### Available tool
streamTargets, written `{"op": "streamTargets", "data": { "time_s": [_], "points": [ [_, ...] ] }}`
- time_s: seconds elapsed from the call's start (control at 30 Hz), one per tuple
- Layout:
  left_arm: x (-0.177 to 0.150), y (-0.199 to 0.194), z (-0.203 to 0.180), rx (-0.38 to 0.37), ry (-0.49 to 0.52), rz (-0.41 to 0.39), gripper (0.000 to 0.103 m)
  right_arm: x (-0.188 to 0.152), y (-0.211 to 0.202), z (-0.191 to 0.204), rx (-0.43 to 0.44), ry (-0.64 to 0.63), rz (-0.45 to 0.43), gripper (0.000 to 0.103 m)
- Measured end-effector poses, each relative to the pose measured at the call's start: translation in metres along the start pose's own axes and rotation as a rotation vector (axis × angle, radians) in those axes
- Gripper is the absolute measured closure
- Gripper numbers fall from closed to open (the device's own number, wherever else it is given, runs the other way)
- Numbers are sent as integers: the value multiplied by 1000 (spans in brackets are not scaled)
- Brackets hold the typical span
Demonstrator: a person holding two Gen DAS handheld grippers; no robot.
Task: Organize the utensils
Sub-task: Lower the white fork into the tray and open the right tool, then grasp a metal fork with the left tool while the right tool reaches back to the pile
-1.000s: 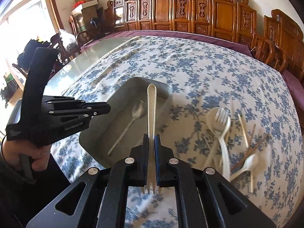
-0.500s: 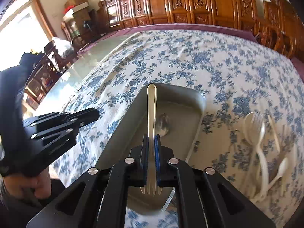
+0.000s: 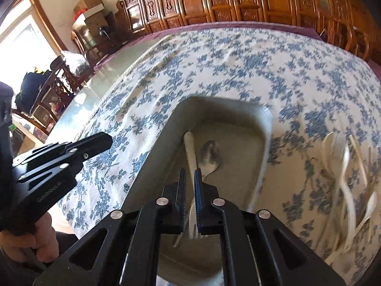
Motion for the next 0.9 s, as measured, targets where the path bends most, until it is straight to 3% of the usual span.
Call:
{"op": "streamTargets", "data": {
  "time_s": [0.17,0.27,0.47,0.67,0.77,0.9],
  "points": [
    [-4,-3,-22,-33,15,1,97,-13,-38,-46,-87,-31,-33,94],
    [-4,-6,-40,-55,28,-2,78,-28,-63,-84,-162,-29,-35,94],
    [-10,-15,-86,-102,81,-14,54,-62,-103,-138,-253,24,-49,94],
    [-24,-17,-126,-140,121,-3,54,-87,-122,-166,-272,80,-86,94],
    [-31,-17,-142,-152,140,-3,54,-97,-120,-172,-269,102,-106,79],
    [-37,-15,-157,-157,139,-4,54,-102,-113,-181,-282,89,-128,79]
  ]
}}
Point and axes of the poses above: each gripper's, at about its wrist camera, not at the fingertips, and y roughly the way its jaws point, z to its left, x to its top, the point moved 10 cm from there along y, roughly the way its jaws point, and after that the axes turned 13 degrees about -y, right-handed, at the moved point
